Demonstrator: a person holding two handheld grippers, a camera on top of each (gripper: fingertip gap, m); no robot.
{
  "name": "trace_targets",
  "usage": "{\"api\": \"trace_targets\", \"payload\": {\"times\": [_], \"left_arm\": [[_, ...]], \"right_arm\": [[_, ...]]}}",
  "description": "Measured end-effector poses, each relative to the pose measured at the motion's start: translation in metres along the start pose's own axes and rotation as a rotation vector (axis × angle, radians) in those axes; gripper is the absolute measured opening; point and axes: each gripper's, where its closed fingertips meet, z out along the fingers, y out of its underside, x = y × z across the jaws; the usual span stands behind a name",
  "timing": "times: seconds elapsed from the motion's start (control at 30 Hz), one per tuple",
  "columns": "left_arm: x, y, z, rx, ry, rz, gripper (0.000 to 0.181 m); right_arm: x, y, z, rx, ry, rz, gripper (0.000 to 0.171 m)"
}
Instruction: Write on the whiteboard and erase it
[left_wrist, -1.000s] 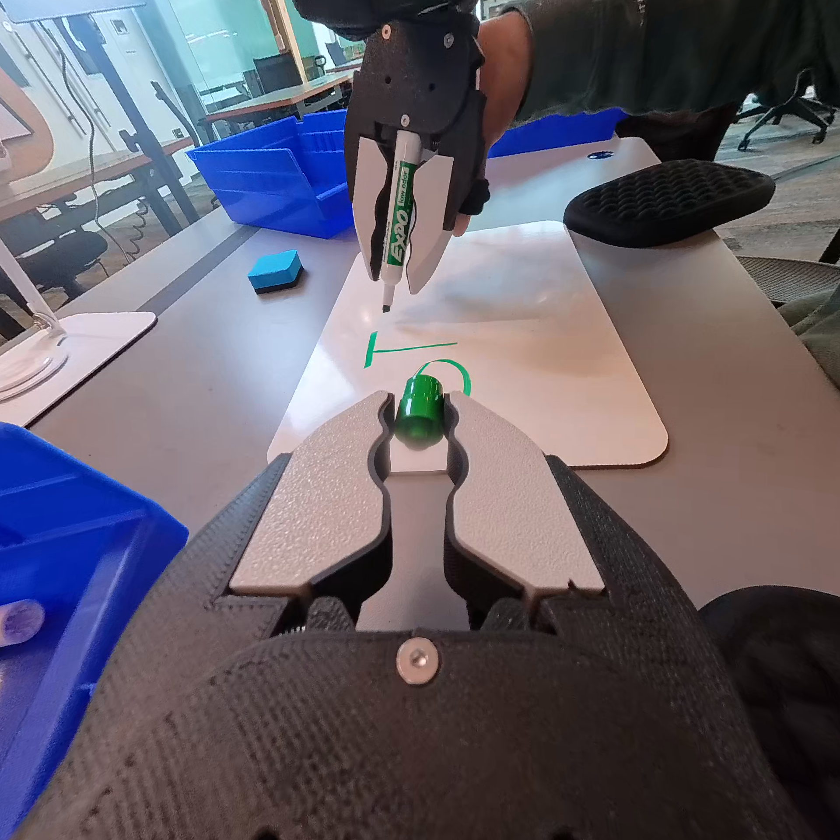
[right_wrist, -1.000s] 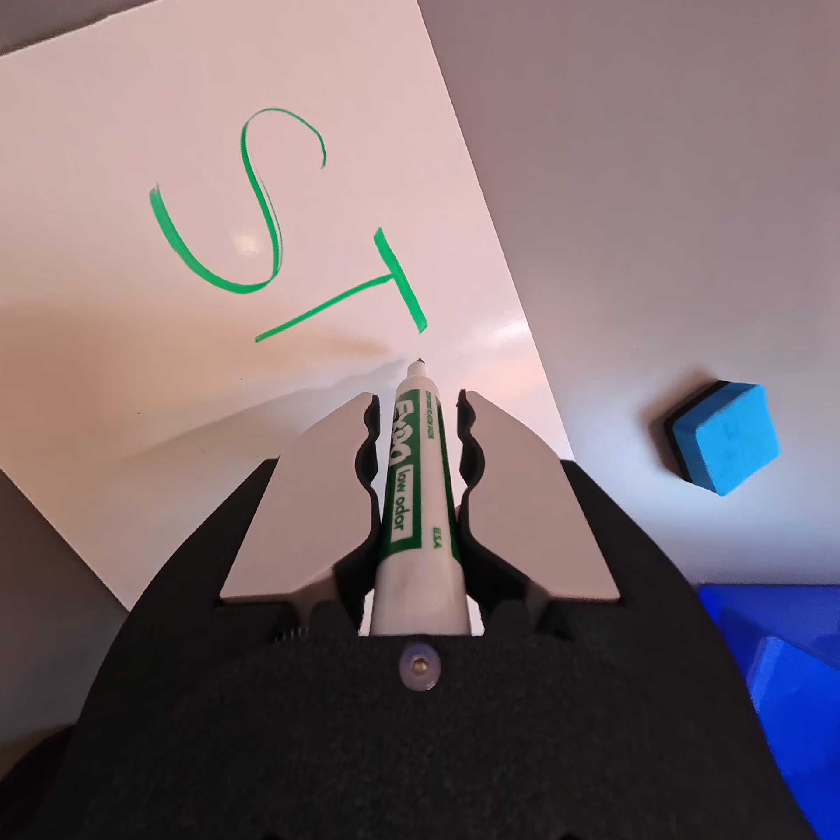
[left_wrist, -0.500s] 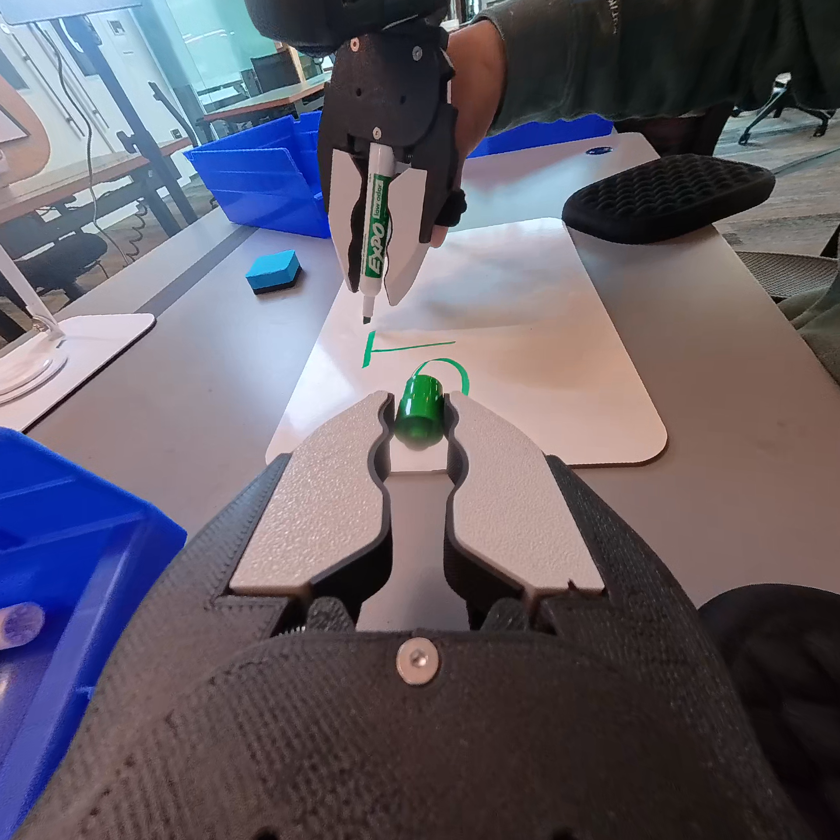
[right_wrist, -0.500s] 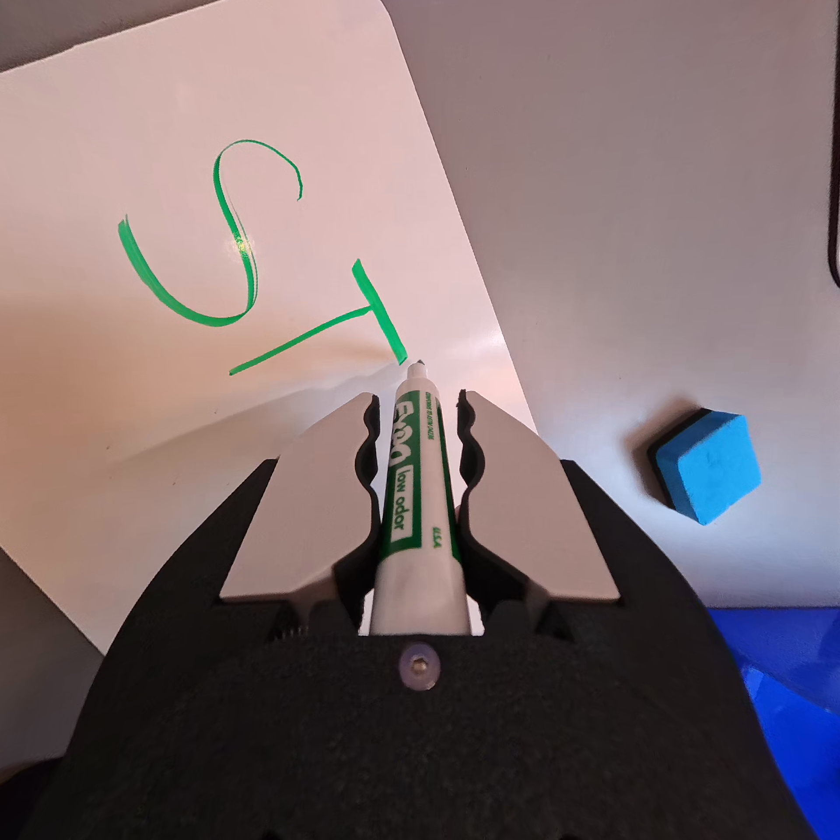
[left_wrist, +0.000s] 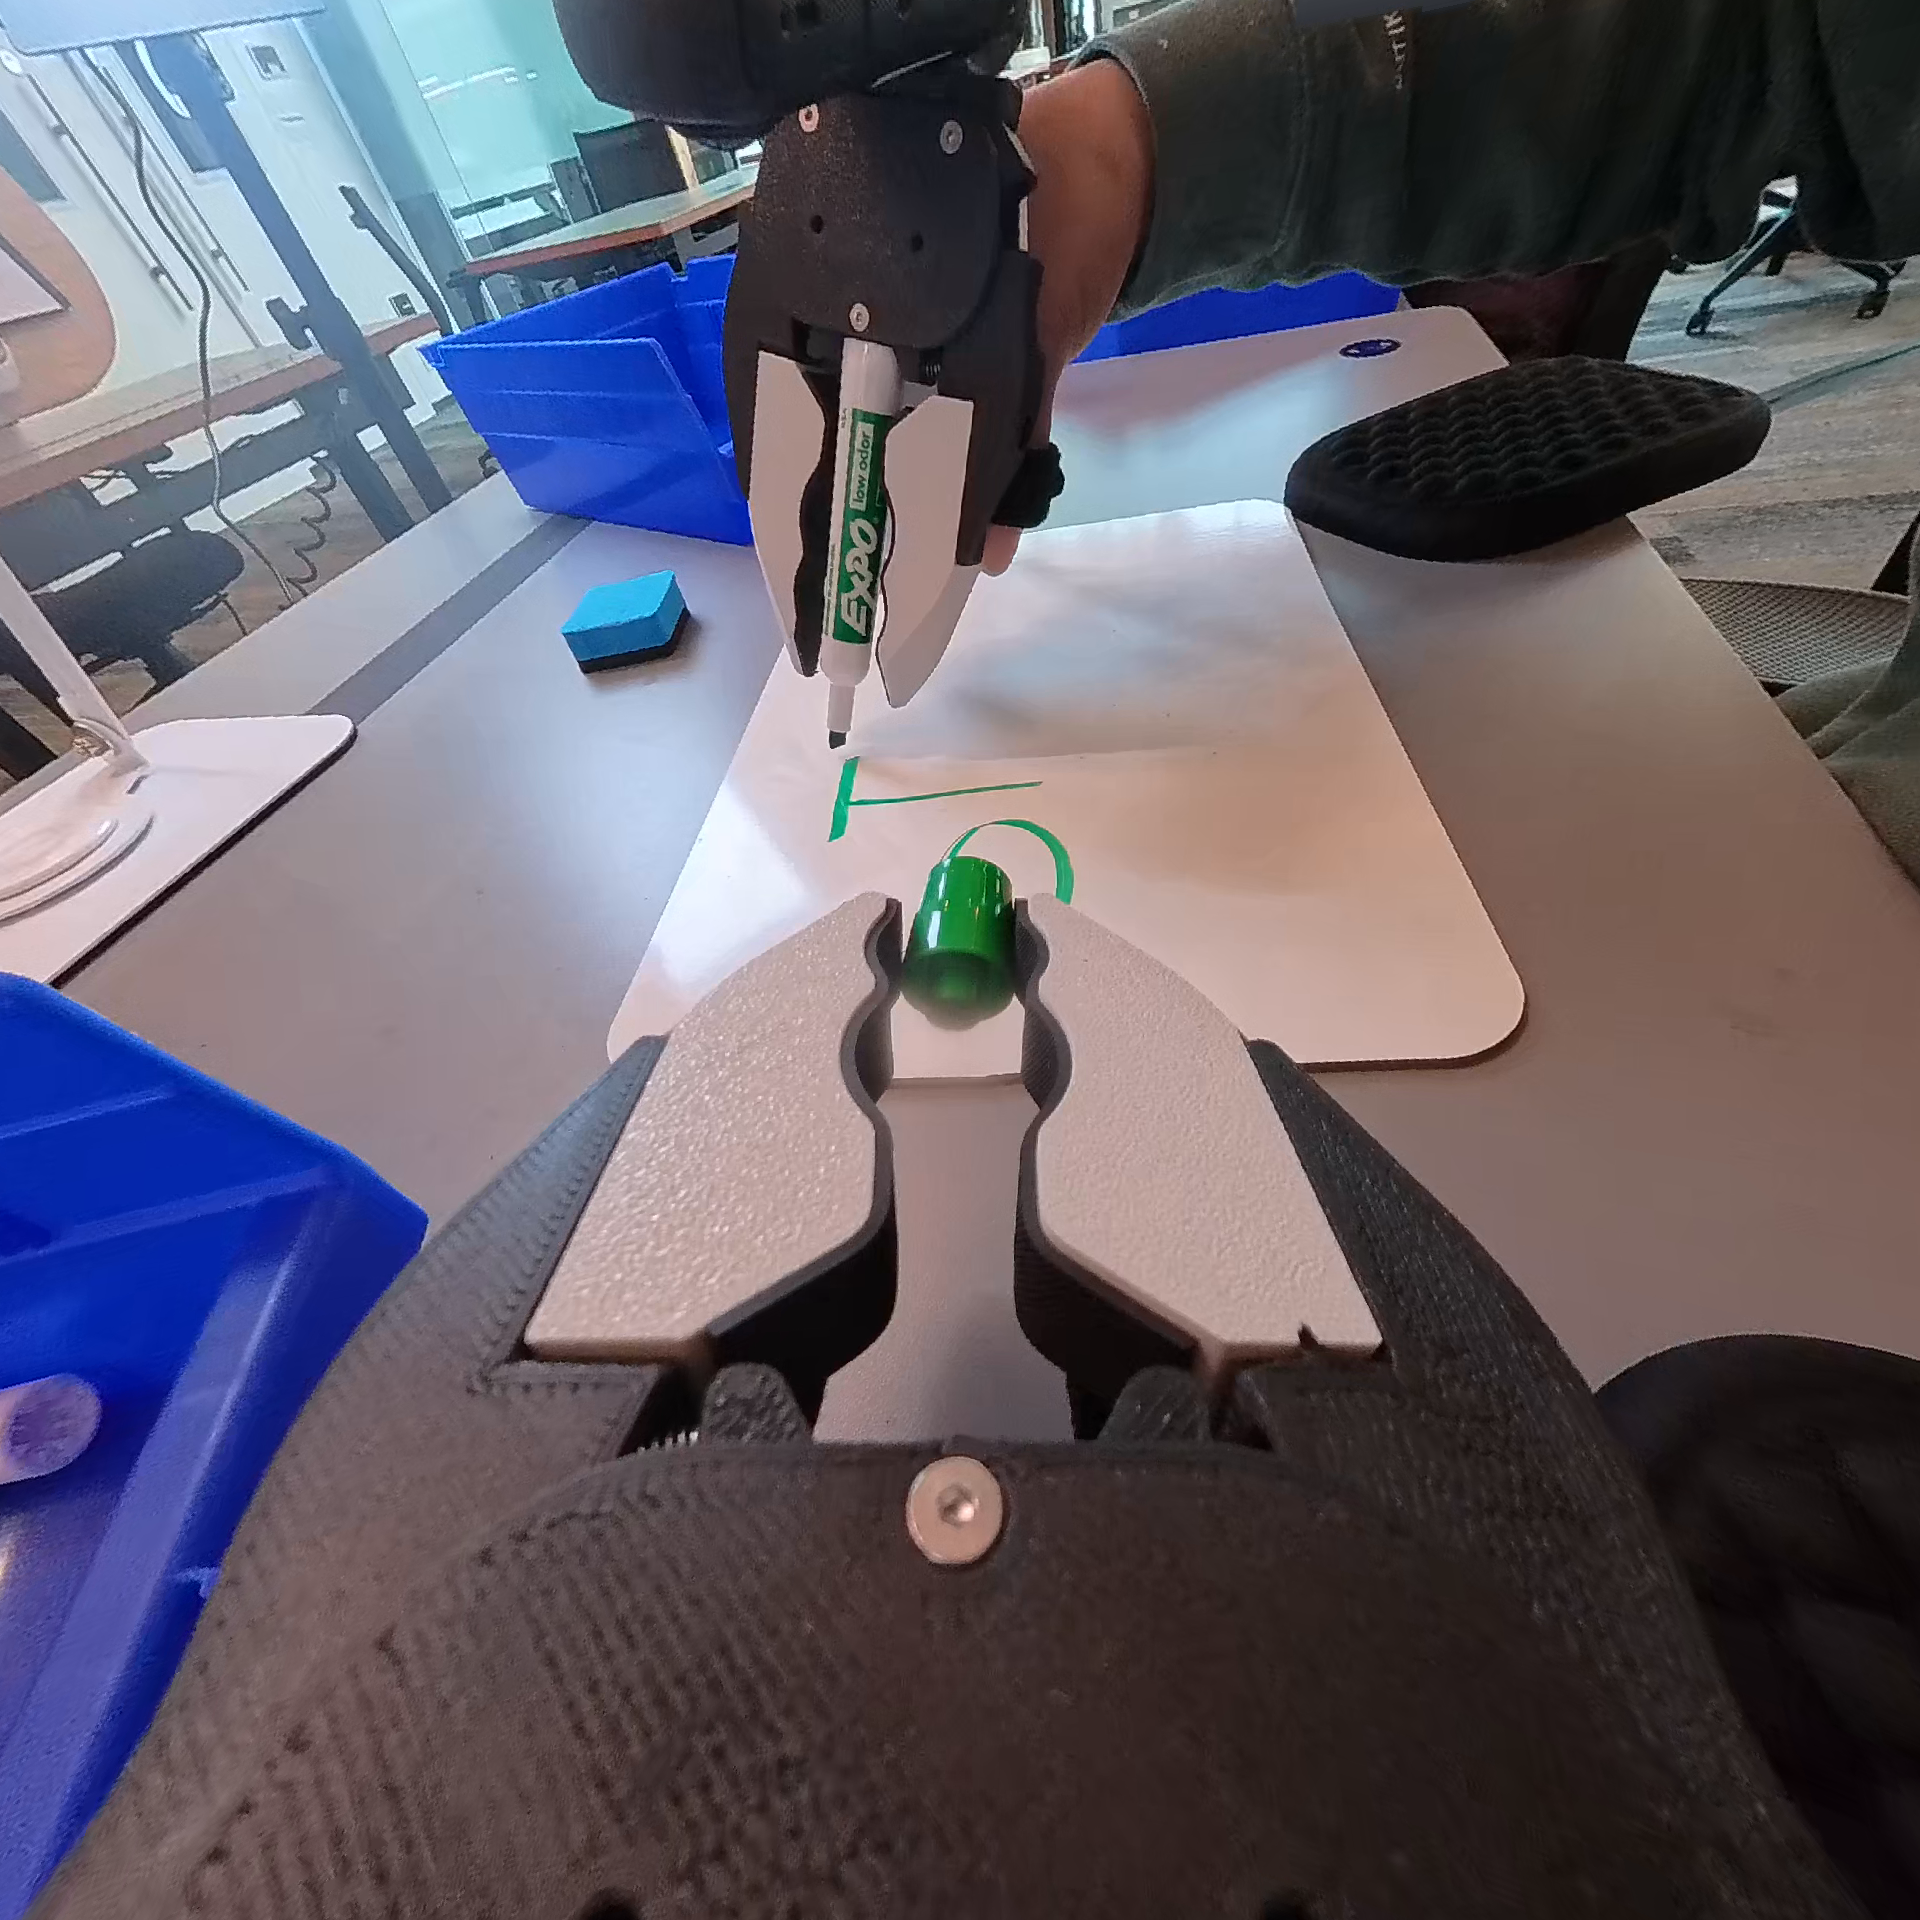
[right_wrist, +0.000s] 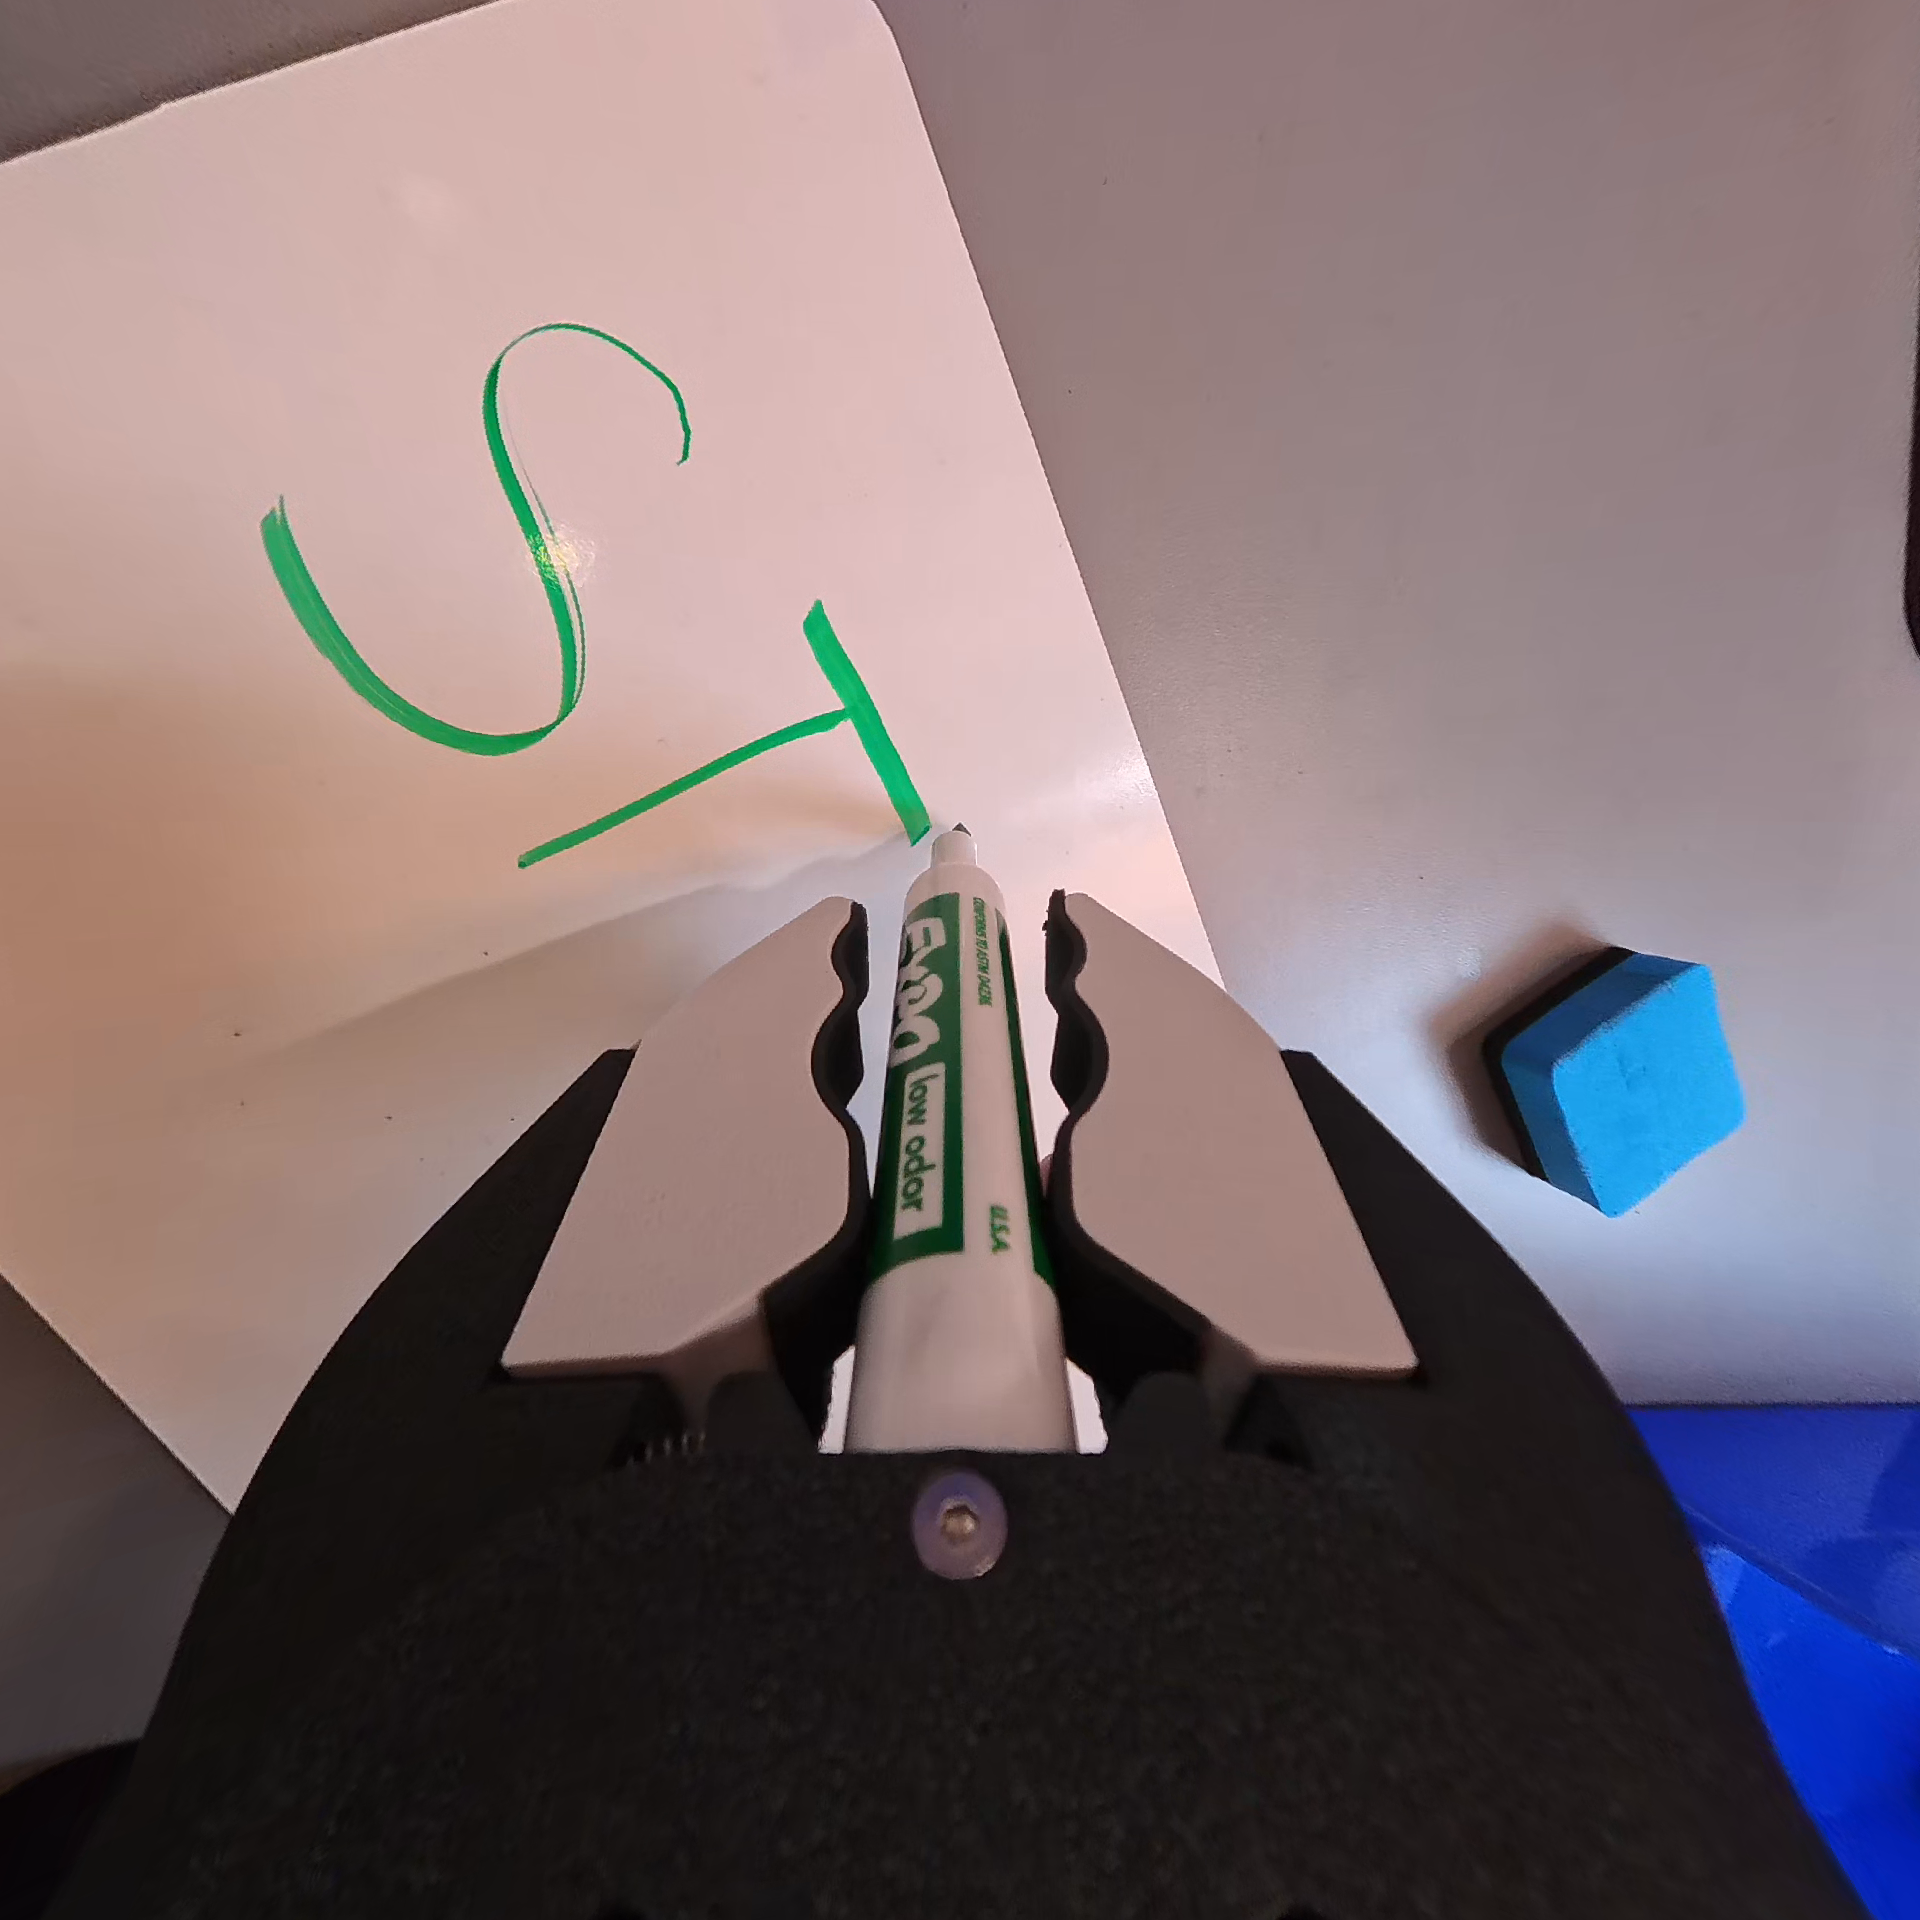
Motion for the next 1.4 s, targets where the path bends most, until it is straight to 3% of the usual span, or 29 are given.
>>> {"api": "trace_targets", "payload": {"times": [0.77, 1.17, 1.4], "left_arm": [[0.0, 0.0, 0.001, -0.002, 0.002, 0.003, 0.02], [0.0, 0.001, 0.001, -0.005, 0.002, 0.004, 0.02], [0.0, 0.001, 0.001, -0.005, 0.002, 0.002, 0.02]], "right_arm": [[-0.016, 0.01, -0.002, -0.037, -0.033, -0.014, 0.033], [-0.056, 0.037, -0.023, -0.098, -0.092, -0.032, 0.033], [-0.043, 0.051, -0.026, -0.121, -0.054, -0.01, 0.033]]}}
